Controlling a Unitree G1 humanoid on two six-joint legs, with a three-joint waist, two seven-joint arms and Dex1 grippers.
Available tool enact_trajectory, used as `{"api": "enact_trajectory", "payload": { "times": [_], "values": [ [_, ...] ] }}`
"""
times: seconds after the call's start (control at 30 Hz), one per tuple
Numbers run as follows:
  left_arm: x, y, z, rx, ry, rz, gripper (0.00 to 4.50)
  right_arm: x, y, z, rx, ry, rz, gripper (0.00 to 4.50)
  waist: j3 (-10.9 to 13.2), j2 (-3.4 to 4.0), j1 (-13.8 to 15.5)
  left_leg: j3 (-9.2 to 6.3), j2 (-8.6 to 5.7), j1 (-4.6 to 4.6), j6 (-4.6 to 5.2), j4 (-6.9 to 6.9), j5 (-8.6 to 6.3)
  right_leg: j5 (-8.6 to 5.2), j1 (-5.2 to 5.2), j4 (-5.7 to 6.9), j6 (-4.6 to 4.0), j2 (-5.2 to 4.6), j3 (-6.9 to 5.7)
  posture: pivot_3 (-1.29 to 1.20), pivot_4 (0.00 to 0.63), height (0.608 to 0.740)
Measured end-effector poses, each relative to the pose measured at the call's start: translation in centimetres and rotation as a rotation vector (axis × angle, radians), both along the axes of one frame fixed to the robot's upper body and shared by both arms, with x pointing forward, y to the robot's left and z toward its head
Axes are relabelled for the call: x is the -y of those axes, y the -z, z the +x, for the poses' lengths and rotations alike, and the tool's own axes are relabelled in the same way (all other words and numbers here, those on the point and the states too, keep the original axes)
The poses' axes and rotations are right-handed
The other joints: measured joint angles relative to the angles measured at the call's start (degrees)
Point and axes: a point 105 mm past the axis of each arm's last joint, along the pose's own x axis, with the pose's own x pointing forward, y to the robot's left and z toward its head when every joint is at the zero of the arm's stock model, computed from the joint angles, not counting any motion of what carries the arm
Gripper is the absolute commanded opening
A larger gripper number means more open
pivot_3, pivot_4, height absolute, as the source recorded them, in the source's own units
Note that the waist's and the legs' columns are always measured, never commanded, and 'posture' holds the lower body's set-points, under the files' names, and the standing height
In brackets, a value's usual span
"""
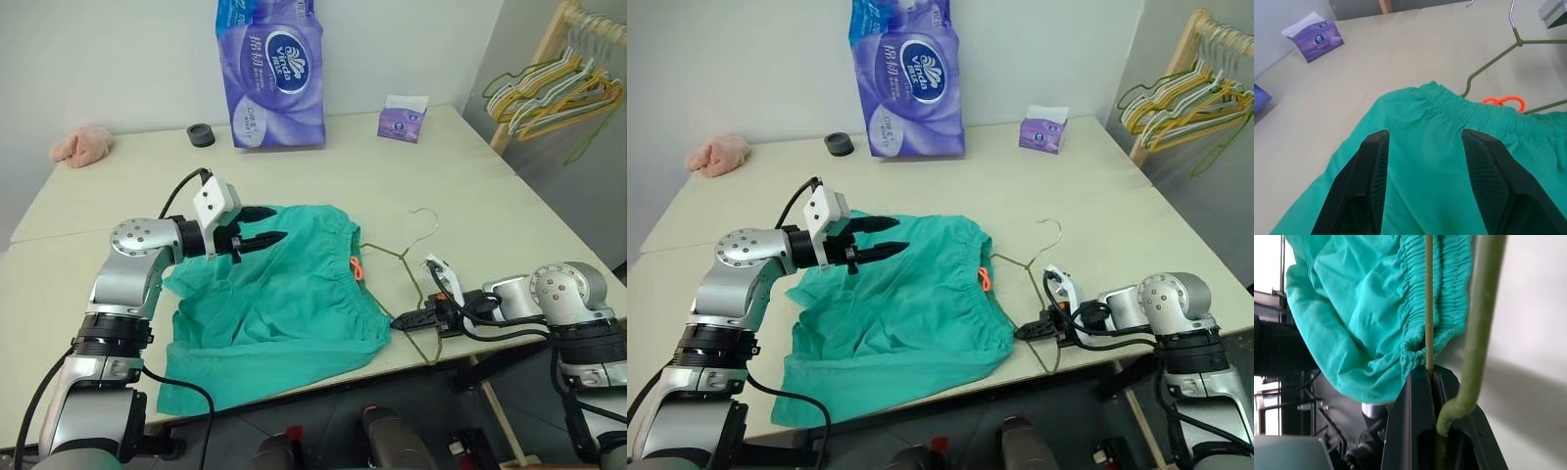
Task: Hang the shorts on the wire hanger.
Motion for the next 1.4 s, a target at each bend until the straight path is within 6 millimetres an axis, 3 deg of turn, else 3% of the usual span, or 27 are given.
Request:
{"api": "enact_trajectory", "payload": {
  "times": [0.33,0.63,0.73,0.9,1.13,1.3,1.4],
  "values": [
    [-1.0,0.6,-0.1,-0.004,-0.03,0.037,2.46,-3.3,1.0,3.6,0.047,0.021,-0.012,0.0,-0.01,0.0,0.17,-0.02,-0.03,-0.08,0.0,0.03,0.0,0.01,-0.11,0.08,-0.02,-0.06,0.01,-0.19,0.096,0.74],
    [-2.7,-0.2,1.2,-0.03,-0.158,-0.041,2.46,-3.8,-1.5,5.5,0.192,0.057,0.051,0.0,-0.02,0.01,0.09,-0.06,-0.04,-0.11,-0.01,0.03,0.0,0.02,-0.18,0.14,-0.02,-0.08,-0.03,-0.21,0.089,0.74],
    [-3.5,-1.7,2.1,-0.008,-0.211,-0.104,3.0,-4.7,-2.7,5.8,0.287,0.035,0.064,0.0,-0.02,0.02,0.03,-0.07,-0.04,-0.13,-0.01,0.02,0.0,0.02,-0.21,0.15,-0.02,-0.08,-0.03,-0.21,0.087,0.74],
    [-4.1,-3.6,2.7,0.026,-0.236,-0.167,4.45,-6.0,-3.7,6.4,0.473,-0.021,0.025,0.0,-0.03,0.03,-0.05,-0.07,-0.04,-0.15,-0.02,0.01,0.0,0.02,-0.25,0.16,-0.02,-0.09,-0.02,-0.21,0.086,0.74],
    [-4.6,-6.2,2.8,0.039,-0.205,-0.212,4.45,-6.8,-4.1,5.8,0.635,-0.125,-0.03,0.0,-0.04,0.01,-0.07,-0.07,-0.05,-0.19,-0.03,0.02,0.01,0.02,-0.3,0.16,-0.03,-0.1,-0.02,-0.21,0.081,0.74],
    [-4.4,-7.9,1.6,0.069,-0.06,-0.039,4.45,-6.6,-3.6,5.0,0.695,-0.219,-0.102,0.0,-0.06,0.03,-0.08,-0.07,-0.06,-0.2,-0.05,0.02,0.01,0.02,-0.34,0.17,-0.03,-0.09,-0.03,-0.21,0.079,0.74],
    [-3.7,-7.5,0.9,0.064,0.048,0.102,4.45,-6.8,-3.6,4.5,0.73,-0.275,-0.12,0.0,-0.06,0.03,-0.09,-0.07,-0.06,-0.2,-0.05,0.01,0.01,0.02,-0.34,0.17,-0.03,-0.09,-0.03,-0.21,0.076,0.74]
  ]
}}
